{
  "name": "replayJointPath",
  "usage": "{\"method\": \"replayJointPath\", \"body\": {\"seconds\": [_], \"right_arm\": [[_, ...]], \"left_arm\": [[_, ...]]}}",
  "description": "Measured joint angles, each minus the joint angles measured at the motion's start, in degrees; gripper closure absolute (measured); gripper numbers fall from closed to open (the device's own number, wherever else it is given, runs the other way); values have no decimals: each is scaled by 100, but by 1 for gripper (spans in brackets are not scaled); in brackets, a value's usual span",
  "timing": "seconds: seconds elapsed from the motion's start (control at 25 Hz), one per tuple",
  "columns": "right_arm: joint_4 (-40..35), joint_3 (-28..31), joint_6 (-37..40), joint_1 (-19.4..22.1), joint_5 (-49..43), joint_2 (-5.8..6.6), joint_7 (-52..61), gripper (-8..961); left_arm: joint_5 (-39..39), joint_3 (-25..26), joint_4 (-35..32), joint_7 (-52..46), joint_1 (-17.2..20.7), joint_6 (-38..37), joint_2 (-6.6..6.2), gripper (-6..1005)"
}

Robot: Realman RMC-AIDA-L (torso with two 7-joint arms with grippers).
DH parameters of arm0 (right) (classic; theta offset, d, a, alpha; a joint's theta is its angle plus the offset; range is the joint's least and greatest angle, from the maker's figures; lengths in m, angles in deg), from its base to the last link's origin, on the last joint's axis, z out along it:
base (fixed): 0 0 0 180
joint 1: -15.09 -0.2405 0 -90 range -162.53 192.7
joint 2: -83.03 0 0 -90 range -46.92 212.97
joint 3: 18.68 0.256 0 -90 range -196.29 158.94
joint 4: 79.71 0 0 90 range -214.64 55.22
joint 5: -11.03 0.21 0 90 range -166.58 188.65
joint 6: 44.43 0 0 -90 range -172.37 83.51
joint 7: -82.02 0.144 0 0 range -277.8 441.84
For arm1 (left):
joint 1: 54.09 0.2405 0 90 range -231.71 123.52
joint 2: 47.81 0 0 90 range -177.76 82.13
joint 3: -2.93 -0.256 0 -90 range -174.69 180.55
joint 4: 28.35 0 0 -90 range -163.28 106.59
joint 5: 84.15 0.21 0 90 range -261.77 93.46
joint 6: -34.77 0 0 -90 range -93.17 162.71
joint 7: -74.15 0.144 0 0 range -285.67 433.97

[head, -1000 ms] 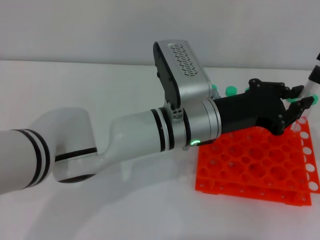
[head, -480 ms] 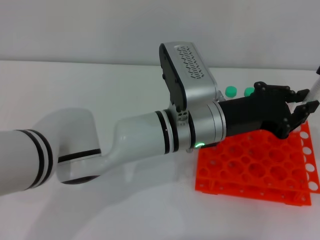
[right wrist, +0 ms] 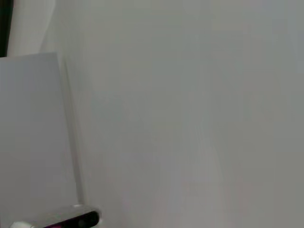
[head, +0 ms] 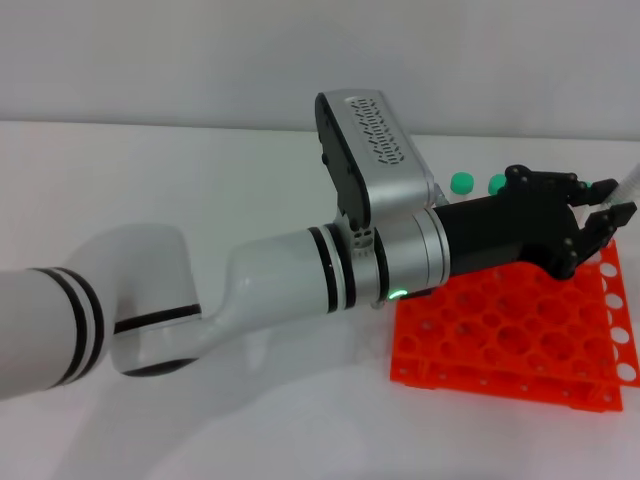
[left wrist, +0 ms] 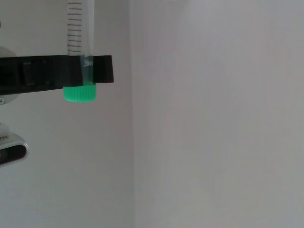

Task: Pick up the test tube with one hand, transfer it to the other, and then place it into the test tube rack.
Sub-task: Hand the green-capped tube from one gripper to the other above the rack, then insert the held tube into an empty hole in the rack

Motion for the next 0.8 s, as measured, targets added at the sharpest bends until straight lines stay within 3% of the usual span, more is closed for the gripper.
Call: {"method": "replayJointPath", "body": {"seconds": [0.36,0.52,0.68,0.8], "right_arm": [[1,173,-49,38,58,-25,15,722],[7,338,-37,58,66,-72,-2,723],[13,474,312,48,29,-218,-260,724],[13,383,834,-35,-56,-415,-507,735]], "left_arm": [[-24,228,-337,1425,467,47,28,787],[-76,273,-432,1942,731,166,35,688],[-180,422,-449,2287,1196,135,36,589],[-286,738,-475,2465,1789,29,33,468]]}}
